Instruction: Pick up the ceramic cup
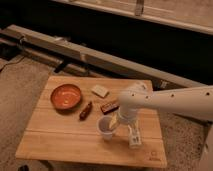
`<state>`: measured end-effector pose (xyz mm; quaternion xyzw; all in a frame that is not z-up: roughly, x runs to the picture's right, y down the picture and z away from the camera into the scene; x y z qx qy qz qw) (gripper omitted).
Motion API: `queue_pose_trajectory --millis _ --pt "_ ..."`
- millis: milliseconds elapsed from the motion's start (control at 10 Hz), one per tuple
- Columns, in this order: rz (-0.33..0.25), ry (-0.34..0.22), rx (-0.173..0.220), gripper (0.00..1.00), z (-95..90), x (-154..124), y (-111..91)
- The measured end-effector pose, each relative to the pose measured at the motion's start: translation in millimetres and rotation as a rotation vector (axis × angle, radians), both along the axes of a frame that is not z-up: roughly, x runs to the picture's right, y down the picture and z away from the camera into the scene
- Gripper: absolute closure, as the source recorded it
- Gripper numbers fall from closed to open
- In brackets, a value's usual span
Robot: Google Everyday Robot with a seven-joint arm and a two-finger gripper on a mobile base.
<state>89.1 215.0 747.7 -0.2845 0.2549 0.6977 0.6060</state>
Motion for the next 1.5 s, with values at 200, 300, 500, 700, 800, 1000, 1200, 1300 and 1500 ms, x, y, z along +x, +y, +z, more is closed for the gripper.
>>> queue_pose_trajectory --millis 200,300,500,700,800,1000,1200,1300,1500 --pt "-0.003 -0.016 -0.002 0.55 4.5 -5.0 -2.5" --pt "-0.002 -0.024 0.000 0.64 5.3 -7.5 -4.4" --pt "0.013 -0.046 0.011 0.85 3.4 -13.2 -12.0" --pt "0.065 -0.081 0.047 1.00 -9.4 -16.3 -32.2" --pt "0.080 -0.090 0.060 1.00 -14.9 -16.9 -40.5" --pt "0.117 -0.108 0.104 1.00 -32.3 -15.0 -68.2" --pt "0.124 -0.146 0.145 1.00 -43.9 -23.2 -91.0" --pt "0.121 -0.170 0.162 1.00 -46.9 -31.3 -100.8" --pt "0.114 -0.219 0.178 1.00 -44.5 -45.3 -112.0"
